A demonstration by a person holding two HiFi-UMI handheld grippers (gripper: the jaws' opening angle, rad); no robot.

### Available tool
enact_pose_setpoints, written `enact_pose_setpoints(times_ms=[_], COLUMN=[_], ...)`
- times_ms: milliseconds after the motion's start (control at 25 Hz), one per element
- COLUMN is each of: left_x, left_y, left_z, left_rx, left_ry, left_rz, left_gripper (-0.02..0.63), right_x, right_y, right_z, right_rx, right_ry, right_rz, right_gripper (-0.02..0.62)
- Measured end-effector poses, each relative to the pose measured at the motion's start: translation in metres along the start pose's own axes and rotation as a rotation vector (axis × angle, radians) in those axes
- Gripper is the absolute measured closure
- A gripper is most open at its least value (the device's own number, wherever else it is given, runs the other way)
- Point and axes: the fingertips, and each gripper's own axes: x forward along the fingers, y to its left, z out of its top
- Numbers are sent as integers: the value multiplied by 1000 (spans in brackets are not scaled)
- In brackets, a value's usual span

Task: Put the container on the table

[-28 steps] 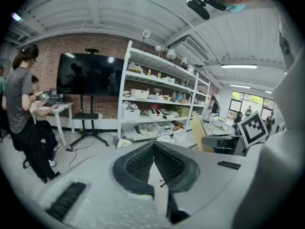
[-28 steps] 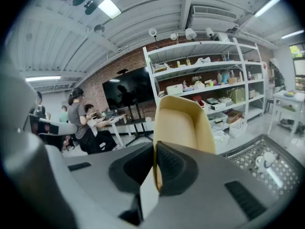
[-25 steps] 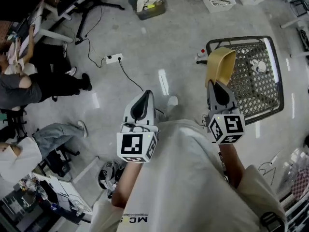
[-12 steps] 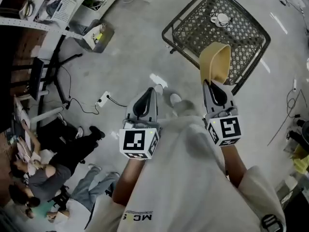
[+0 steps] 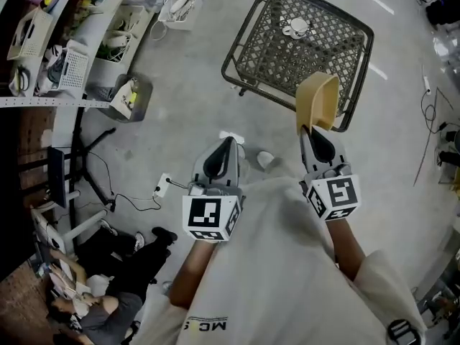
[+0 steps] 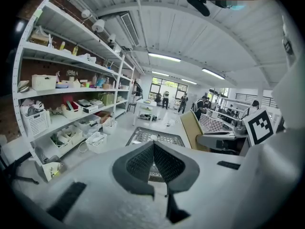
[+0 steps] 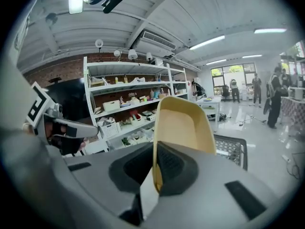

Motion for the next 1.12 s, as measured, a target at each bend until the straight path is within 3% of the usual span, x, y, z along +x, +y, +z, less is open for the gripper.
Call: enact_pose_setpoints(times_ms=[320, 520, 840, 1120], left_x=[-3, 14, 93, 187], left_y=[44, 59, 42, 6], left_z=[9, 14, 44, 80], left_rx=[10, -4, 54, 84], left_ry=[-35, -12, 23, 44], left_rz=[-81, -124, -190, -208], left_gripper=[581, 581, 581, 581], right_x=[20, 33, 73, 108], right_y=[28, 40, -29, -122], right_z=[17, 17, 27, 56], right_rx=[11, 27, 95, 71], right_ry=[-42, -10, -9, 6], right_rz=[-100, -104, -152, -134], right_gripper=[566, 566, 566, 565])
